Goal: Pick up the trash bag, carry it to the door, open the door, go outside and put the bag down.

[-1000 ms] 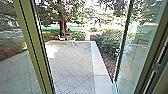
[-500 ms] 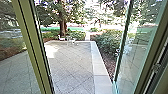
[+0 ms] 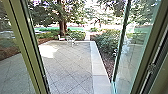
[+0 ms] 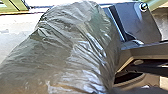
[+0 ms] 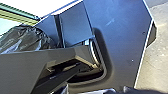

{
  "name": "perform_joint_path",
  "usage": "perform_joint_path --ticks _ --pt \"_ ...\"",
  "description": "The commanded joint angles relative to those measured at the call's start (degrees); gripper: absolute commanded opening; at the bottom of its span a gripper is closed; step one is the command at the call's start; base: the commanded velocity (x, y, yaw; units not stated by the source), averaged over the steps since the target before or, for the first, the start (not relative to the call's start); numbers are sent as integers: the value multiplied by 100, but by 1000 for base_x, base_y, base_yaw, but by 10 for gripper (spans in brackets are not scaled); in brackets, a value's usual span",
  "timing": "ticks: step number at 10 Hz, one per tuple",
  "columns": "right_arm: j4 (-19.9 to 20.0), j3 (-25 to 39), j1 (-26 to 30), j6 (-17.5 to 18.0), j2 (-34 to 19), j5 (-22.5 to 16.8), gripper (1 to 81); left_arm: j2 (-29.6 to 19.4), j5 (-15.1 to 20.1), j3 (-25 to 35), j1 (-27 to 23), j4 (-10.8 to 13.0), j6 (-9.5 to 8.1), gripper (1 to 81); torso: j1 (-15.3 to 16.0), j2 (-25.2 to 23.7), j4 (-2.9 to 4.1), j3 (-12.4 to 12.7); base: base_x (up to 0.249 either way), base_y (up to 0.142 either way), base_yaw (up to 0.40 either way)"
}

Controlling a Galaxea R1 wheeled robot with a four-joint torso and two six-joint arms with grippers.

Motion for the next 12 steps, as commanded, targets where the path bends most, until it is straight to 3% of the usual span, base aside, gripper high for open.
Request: perform_joint_path --ticks 1,12 --pt "-89 73 189 -45 133 -334 811 -14 359 5 -282 32 4 10 0 0 0 0 0 0 0" --pt "-18 47 136 -89 230 -317 811 -6 351 5 -281 -12 -5 10 0 -2 0 0 0 0 0"
